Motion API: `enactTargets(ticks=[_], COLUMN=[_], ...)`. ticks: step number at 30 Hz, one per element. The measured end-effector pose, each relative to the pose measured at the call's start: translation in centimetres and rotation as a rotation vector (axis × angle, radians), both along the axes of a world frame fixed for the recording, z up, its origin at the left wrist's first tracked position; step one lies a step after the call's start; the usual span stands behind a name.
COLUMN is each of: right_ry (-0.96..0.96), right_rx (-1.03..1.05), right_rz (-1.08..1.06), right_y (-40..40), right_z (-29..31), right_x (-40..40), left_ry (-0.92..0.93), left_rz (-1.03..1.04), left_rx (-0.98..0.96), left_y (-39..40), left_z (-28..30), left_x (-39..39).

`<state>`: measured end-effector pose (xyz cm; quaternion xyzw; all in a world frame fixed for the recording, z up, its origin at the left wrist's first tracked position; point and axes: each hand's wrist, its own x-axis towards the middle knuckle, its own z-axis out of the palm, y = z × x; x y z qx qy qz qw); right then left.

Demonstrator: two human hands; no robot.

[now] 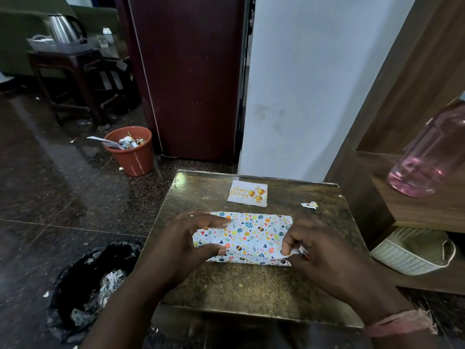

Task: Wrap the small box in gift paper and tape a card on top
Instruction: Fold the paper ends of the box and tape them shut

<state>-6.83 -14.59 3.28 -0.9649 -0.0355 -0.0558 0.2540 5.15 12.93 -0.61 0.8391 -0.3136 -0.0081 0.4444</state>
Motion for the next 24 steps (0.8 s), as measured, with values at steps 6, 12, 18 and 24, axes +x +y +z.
enactTargets(ticks=[6,12,18,24], right_ry=[0.059,-0.043,-0.123,0.013], right_rx=[0.051,0.218,0.029,0.128], right_rz=[-0.072,-0.139,-0.051,-0.091], right_y=[-1.5,-1.4,1.8,1.3], right_z=[-0.2,0.2,0.1,-0.4], right_x=[-0.6,-1.0,-0.1,0.0], left_ry=[0.034,0.031,0.032,0.033], left_rz=[0.009,0.015,0.031,0.017], left_rx=[-0.005,0.003,-0.023,-0.051], left_y=[-0.1,-0.3,-0.3,-0.5], left_z=[0.2,0.2,0.1,0.3], left_x=[-0.1,-0.1,-0.3,-0.6])
